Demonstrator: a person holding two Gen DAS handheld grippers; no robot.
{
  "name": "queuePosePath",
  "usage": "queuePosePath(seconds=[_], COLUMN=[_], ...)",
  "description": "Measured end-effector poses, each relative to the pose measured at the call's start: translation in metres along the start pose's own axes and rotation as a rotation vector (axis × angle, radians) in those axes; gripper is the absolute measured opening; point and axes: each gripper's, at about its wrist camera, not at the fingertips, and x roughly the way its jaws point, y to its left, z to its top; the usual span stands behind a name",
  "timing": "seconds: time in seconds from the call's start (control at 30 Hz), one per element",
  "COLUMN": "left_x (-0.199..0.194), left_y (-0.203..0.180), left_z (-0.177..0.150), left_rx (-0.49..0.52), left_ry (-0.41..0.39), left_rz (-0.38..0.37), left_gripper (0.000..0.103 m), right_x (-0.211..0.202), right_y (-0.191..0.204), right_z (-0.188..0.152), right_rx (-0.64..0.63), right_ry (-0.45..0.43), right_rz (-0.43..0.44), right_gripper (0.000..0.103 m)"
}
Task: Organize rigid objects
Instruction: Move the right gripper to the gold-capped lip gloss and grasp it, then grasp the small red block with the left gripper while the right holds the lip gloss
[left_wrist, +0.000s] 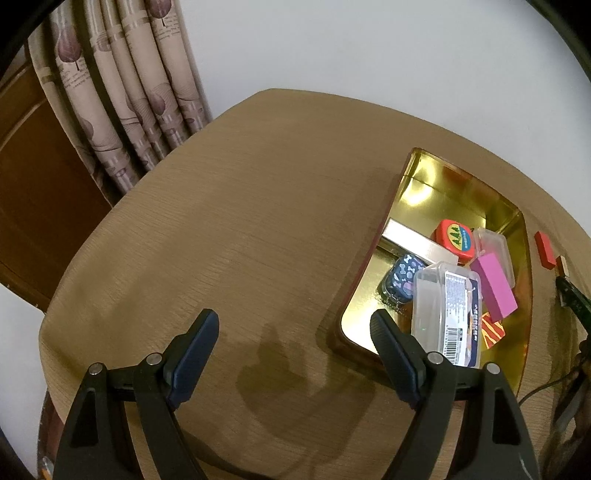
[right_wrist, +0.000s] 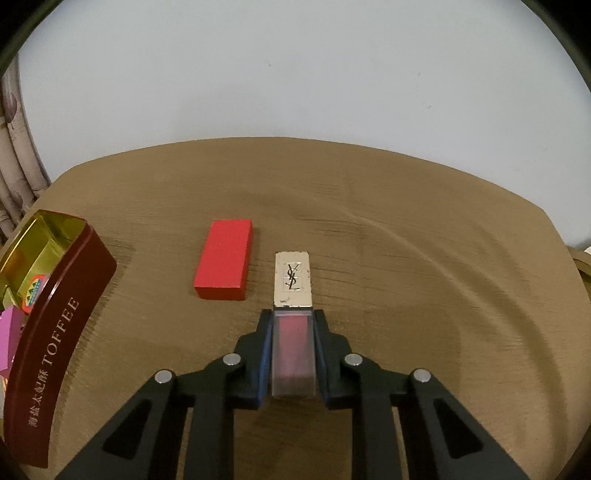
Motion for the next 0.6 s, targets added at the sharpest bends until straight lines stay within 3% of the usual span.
queuePosePath(seconds=[0.2, 0.33, 0.6], left_x=[0.002, 0.001, -0.023], left_y=[-0.002, -0.007, -0.044], left_z=[-0.002, -0.005, -0.008], left_rx=[0.011, 0.032, 0.133], left_ry=[0.002, -0.006, -0.042], left_rz=[0.012, 0.02, -0.076], left_gripper=[0.081, 0.081, 0.081], right_x=[-0.011, -0.022, -0.052], right_y=[-0.025, -0.063, -0.13], right_z=[-0.011, -0.026, -0.06], right_rx=[-0.013, 0.009, 0.052], right_ry=[-0.006, -0.002, 0.003], right_rz=[-0.039, -0.078, -0.16], right_gripper=[0.02, 0.02, 0.02])
